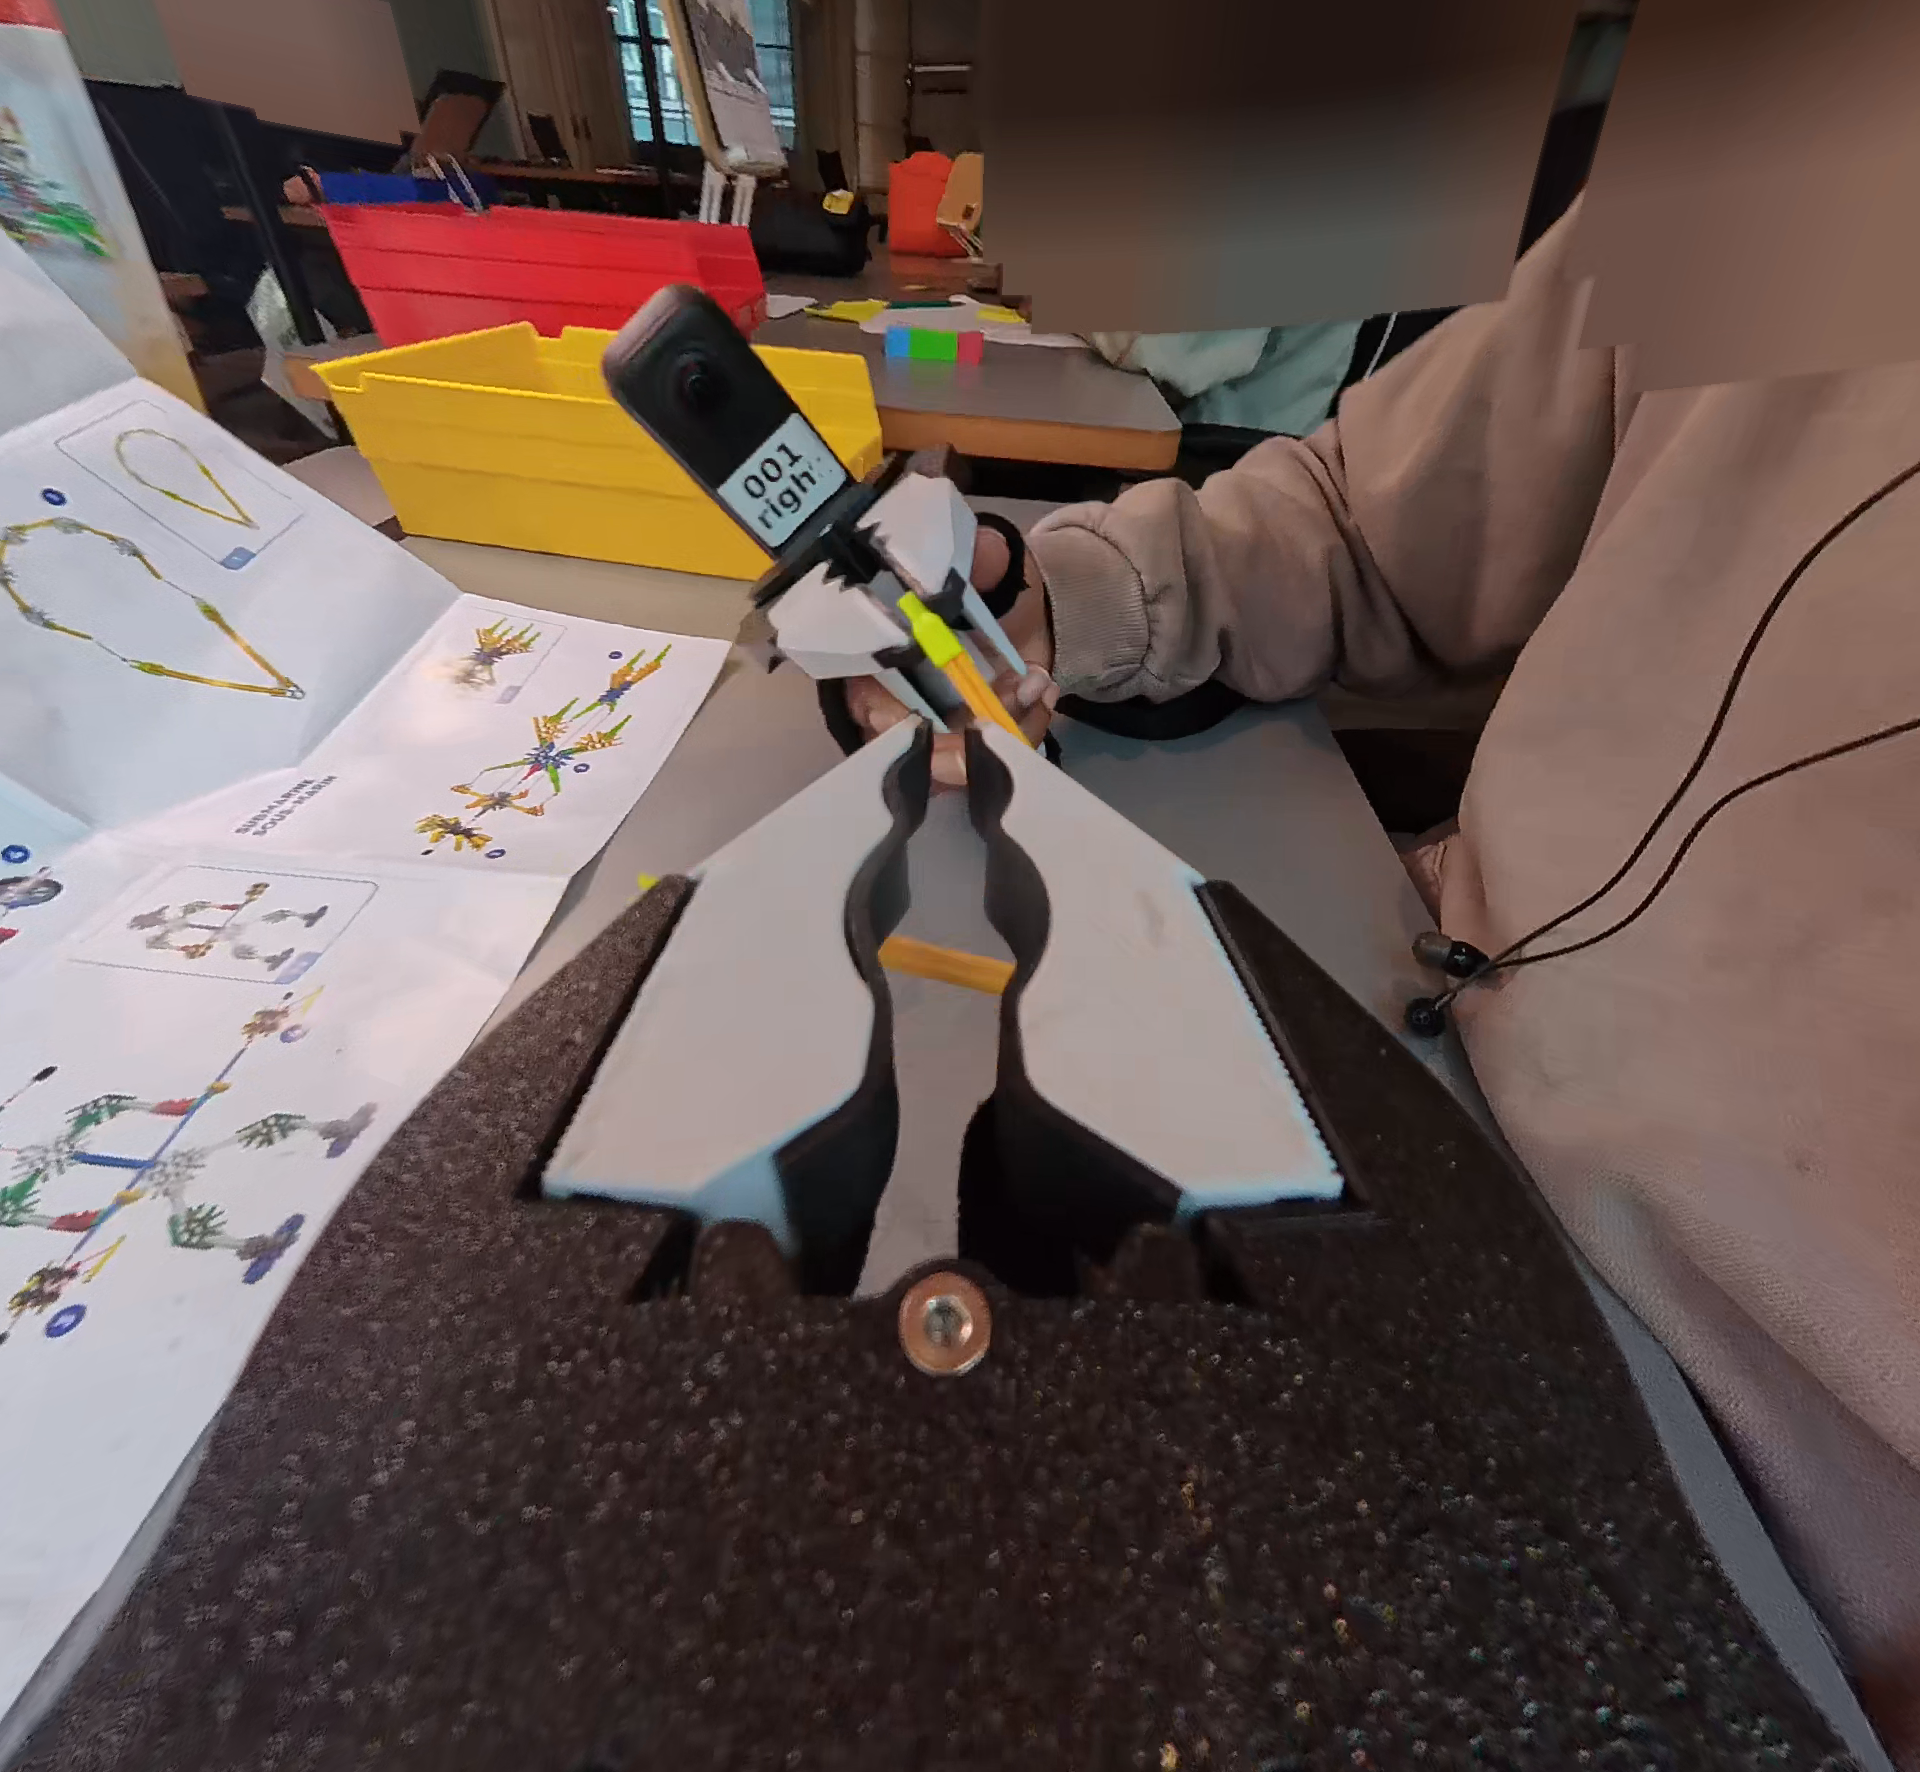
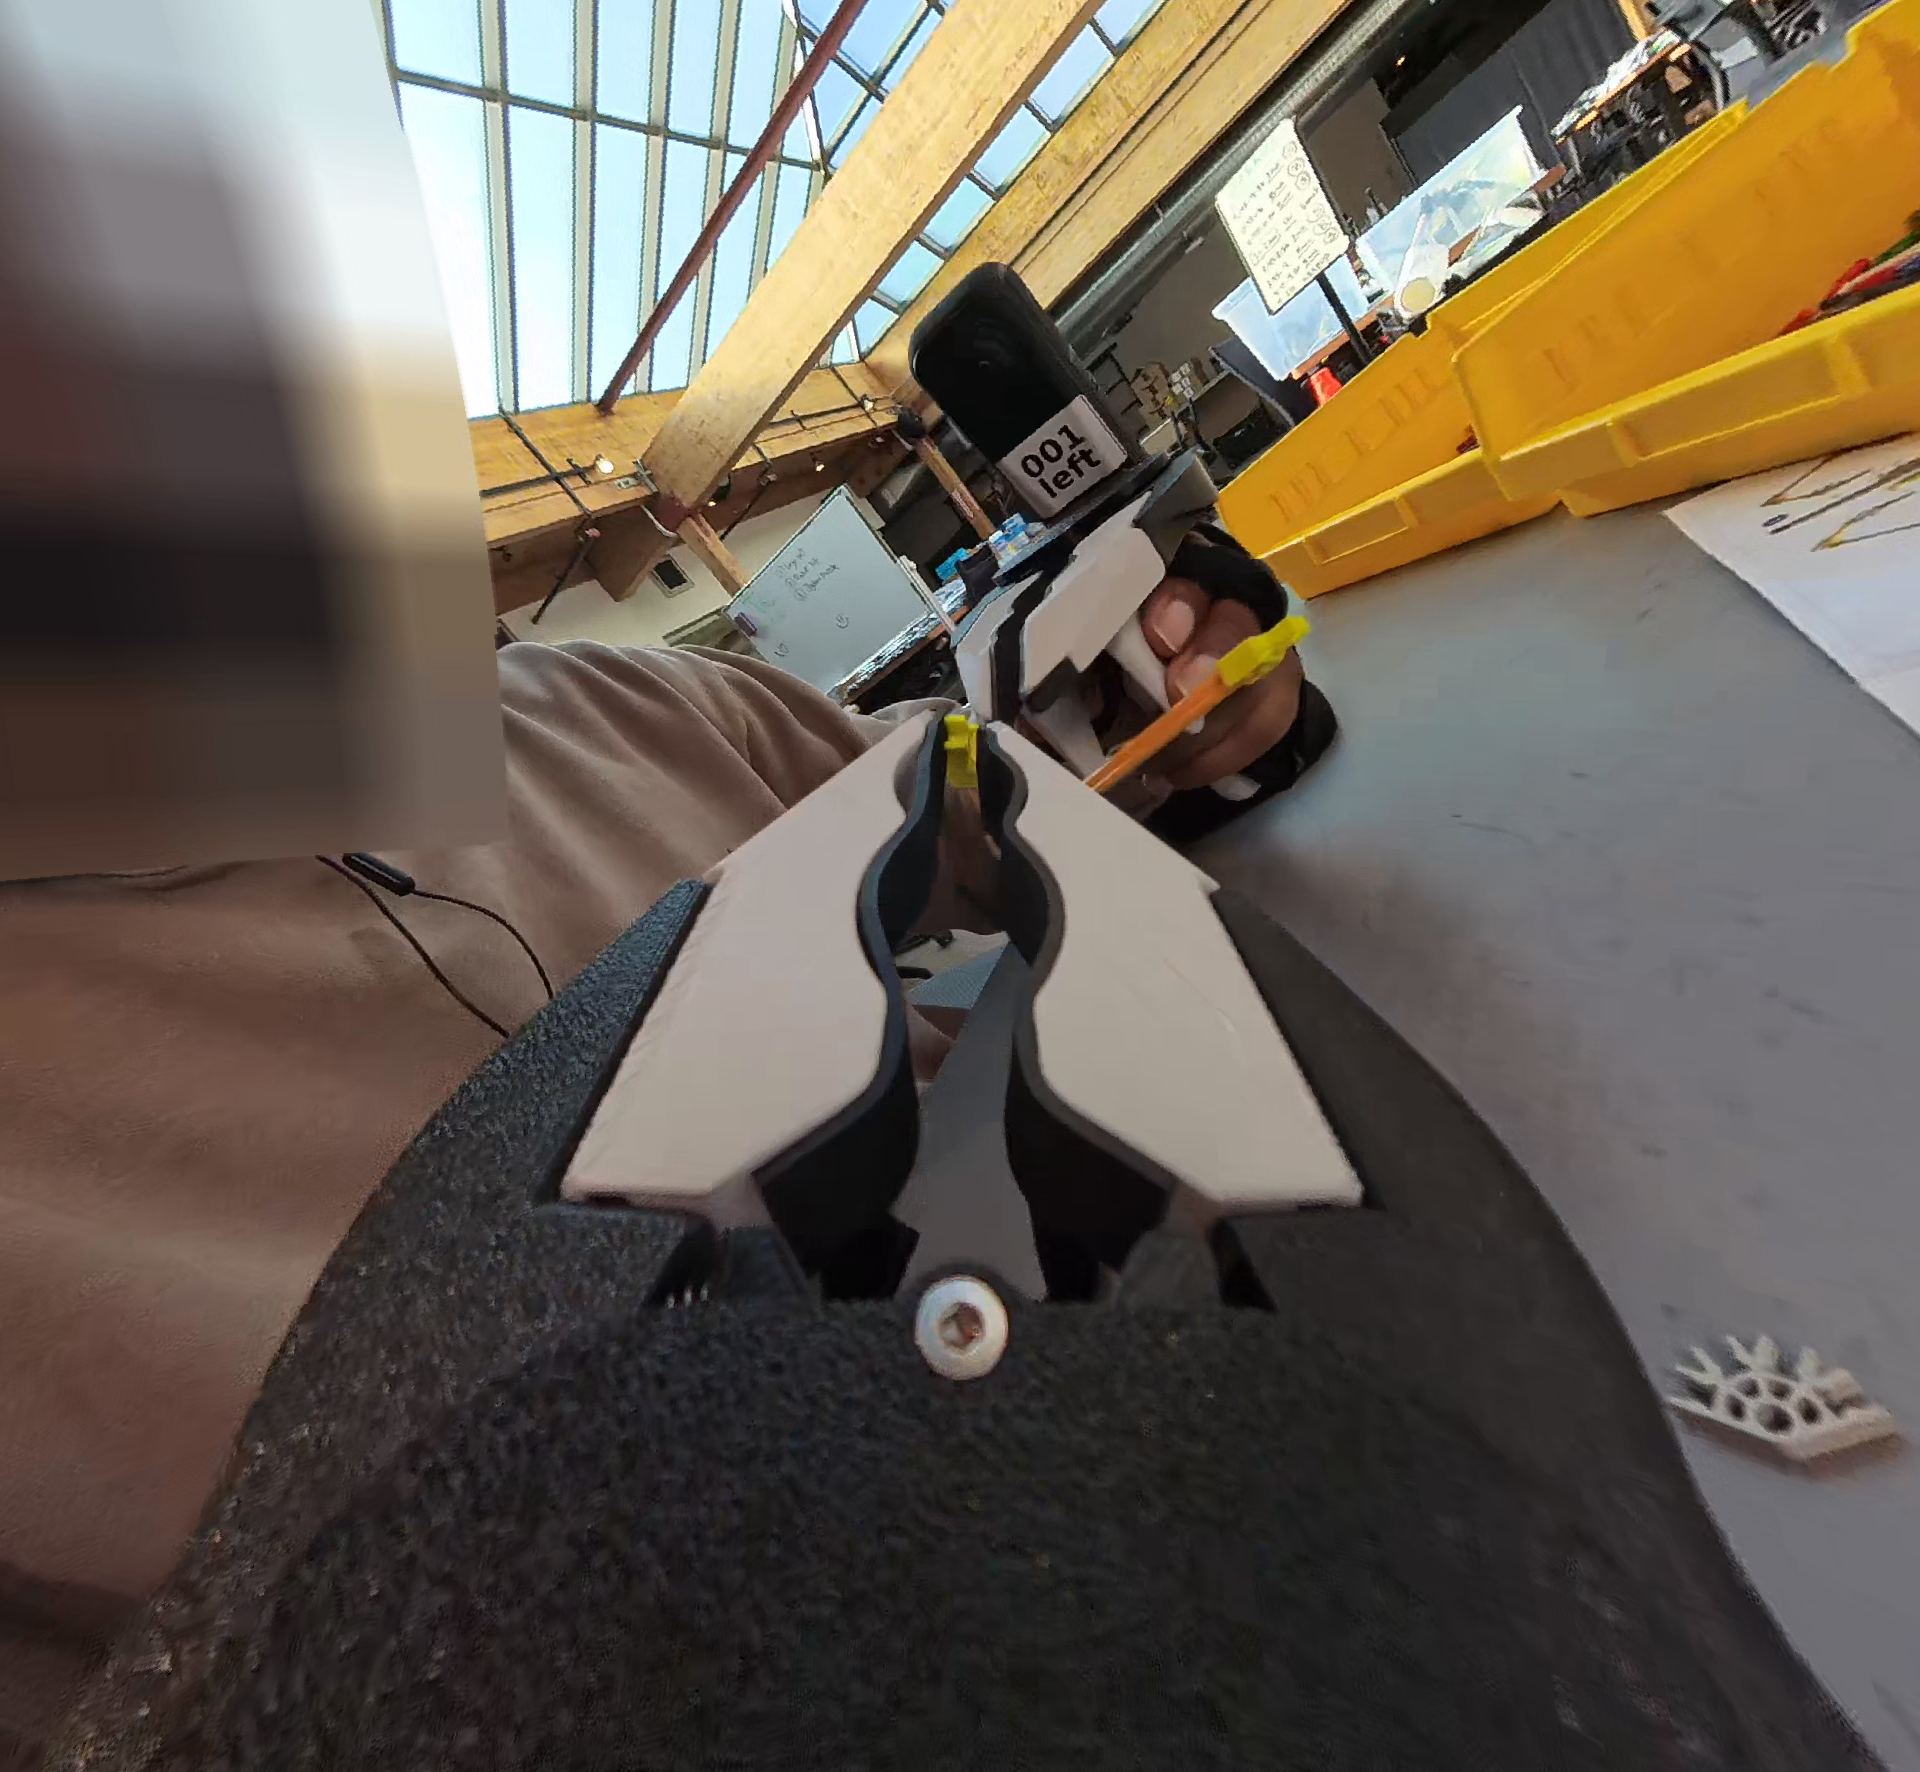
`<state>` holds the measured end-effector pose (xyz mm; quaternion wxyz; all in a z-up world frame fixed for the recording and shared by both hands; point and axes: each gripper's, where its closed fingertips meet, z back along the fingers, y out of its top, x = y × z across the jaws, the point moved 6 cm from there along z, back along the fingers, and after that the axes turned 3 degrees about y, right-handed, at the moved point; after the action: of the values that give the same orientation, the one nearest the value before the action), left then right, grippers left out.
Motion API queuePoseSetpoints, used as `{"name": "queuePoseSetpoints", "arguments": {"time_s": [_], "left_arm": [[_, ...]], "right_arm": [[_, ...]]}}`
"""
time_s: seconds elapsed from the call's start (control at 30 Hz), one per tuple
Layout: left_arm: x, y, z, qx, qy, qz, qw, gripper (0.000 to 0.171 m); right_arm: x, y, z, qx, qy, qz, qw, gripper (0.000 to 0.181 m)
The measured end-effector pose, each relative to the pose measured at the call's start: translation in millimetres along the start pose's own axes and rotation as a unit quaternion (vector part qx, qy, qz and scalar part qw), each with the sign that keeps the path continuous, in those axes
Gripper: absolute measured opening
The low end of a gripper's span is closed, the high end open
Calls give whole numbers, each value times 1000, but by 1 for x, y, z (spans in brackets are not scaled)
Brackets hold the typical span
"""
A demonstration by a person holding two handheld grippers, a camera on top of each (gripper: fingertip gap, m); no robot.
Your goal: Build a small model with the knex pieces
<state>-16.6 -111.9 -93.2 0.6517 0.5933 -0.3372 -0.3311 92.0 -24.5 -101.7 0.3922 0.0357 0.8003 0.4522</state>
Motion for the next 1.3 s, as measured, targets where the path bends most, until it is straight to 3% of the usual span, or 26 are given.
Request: {"name": "queuePoseSetpoints", "arguments": {"time_s": [0.1, 0.17, 0.23, 0.33, 0.4, 0.5, 0.63, 0.87, 1.17, 1.3], "left_arm": [[-19, 5, 16, 20, 30, 64, 997, 18], [-34, -4, 20, 4, 22, 169, 985, 38], [-37, -11, 16, 15, -45, 292, 955, 57], [-24, -15, 3, 32, -153, 382, 911, 61], [-7, -14, -10, 18, -208, 378, 902, 44], [0, -16, -21, -6, -175, 306, 936, 6], [-2, -23, -20, -47, -105, 234, 965, 5], [1, -28, -22, -65, -116, 235, 963, 5], [0, -32, -23, -61, -125, 263, 955, 4], [-2, -30, -21, -62, -111, 240, 963, 11]], "right_arm": [[-4, 5, 8, -16, -43, 69, 997, 4], [-11, 11, 10, -5, -43, 101, 994, 4], [-18, 16, 9, 5, -41, 137, 990, 4], [-24, 16, 6, -10, -50, 183, 982, 4], [-21, 9, 3, -46, -75, 213, 973, 4], [-17, 1, -2, -81, -100, 232, 964, 5], [-12, -2, 0, -114, -129, 252, 952, 6], [-16, -8, -1, -153, -122, 267, 944, 7], [-18, -14, -3, -223, -166, 345, 896, 5], [-17, -15, -2, -235, -180, 349, 889, 5]]}}
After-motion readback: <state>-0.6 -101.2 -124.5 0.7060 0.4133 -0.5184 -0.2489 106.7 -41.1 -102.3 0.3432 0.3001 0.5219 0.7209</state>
